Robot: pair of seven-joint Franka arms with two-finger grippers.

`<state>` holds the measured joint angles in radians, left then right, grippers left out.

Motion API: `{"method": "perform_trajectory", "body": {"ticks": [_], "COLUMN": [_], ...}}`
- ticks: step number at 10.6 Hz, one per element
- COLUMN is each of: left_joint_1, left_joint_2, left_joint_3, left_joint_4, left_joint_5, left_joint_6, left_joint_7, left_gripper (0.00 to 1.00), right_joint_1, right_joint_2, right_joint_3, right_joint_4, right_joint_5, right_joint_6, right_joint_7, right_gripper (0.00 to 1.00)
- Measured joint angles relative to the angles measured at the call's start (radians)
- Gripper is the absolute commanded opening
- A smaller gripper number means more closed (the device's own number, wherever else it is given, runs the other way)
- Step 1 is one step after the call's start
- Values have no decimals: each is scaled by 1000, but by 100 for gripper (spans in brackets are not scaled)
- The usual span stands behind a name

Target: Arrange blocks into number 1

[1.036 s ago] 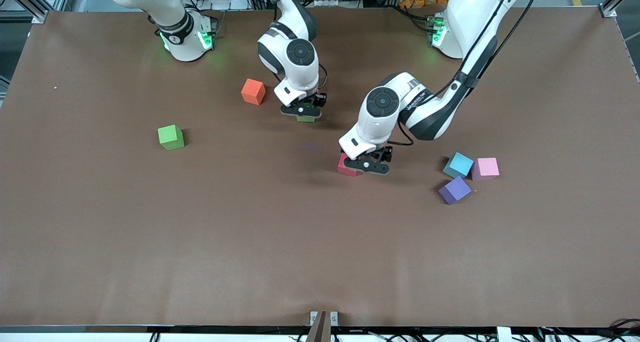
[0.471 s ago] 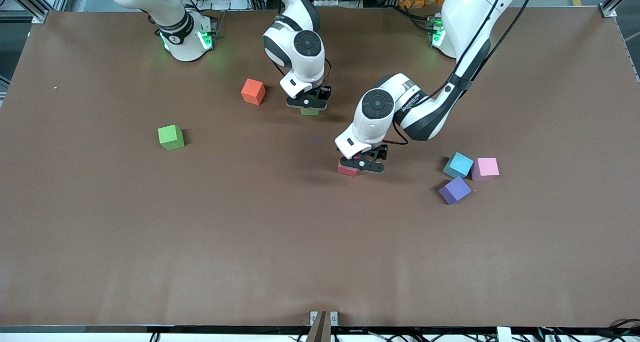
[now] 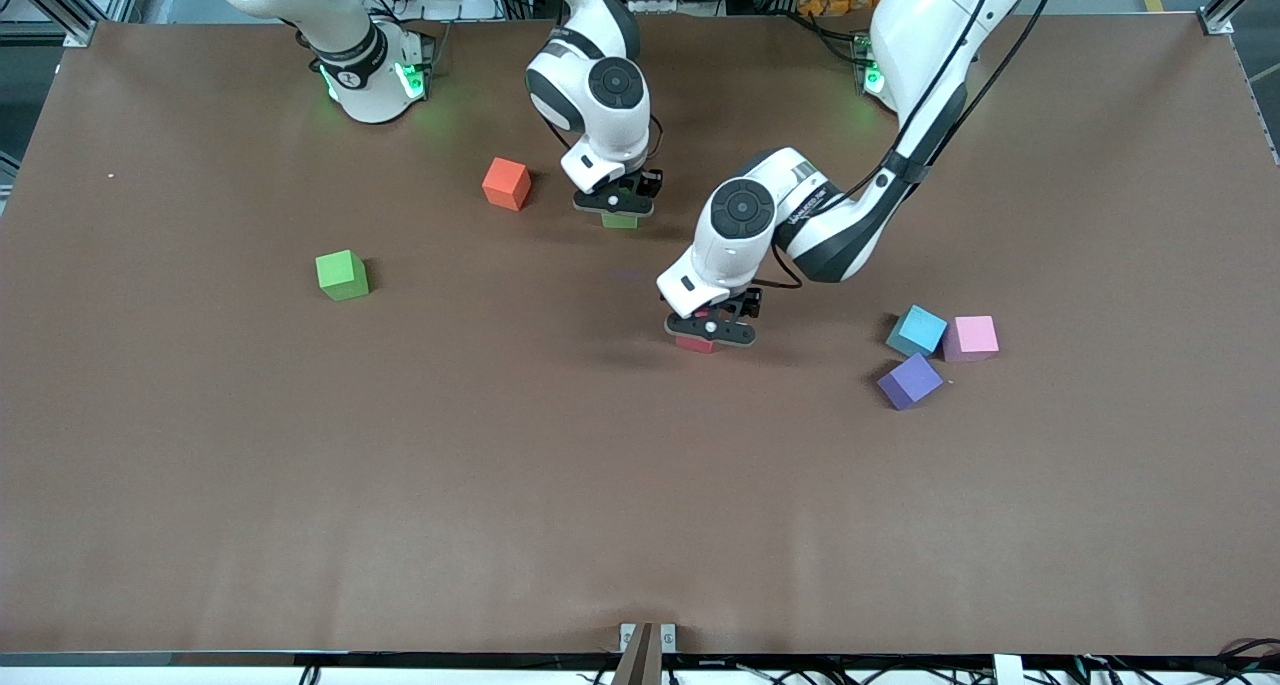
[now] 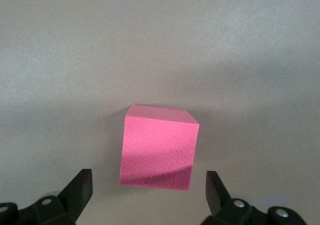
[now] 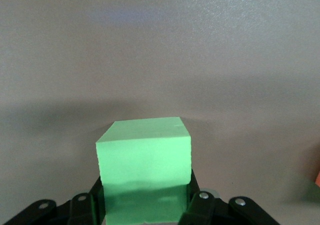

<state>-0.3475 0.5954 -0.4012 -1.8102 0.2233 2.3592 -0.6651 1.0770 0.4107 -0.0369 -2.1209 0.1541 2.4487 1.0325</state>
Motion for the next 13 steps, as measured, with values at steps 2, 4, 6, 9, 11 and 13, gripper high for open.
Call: {"method": "perform_trajectory", "body": {"ticks": [2, 4, 6, 9, 11, 13], "left_joint_1": [-2, -9, -24, -28, -33, -36], "left_joint_2": [16, 27, 34, 48, 59, 68], "left_joint_3": [0, 7, 23, 34, 39, 40], "left_joint_4": [10, 17, 22, 29, 36, 38], "left_joint_5": [0, 0, 0, 0, 0, 0], "left_joint_6": [19, 26, 35, 43, 55, 66], "left_joint_7": [0, 0, 0, 0, 0, 0], "left_gripper": [100, 100, 100, 100, 100, 94], "right_joint_1": [3, 3, 3, 6, 9, 10], "right_joint_2": [-5, -5, -6, -6, -7, -12], "right_joint_3": [0, 0, 0, 0, 0, 0], "right_joint_4": [-11, -12, -12, -12, -12, -12], "right_joint_5": [0, 0, 0, 0, 0, 0], "right_joint_6": [16, 16, 15, 12, 5, -14], "right_joint_7": [3, 5, 7, 19, 20, 20], "right_gripper": [0, 0, 0, 0, 56, 100]}}
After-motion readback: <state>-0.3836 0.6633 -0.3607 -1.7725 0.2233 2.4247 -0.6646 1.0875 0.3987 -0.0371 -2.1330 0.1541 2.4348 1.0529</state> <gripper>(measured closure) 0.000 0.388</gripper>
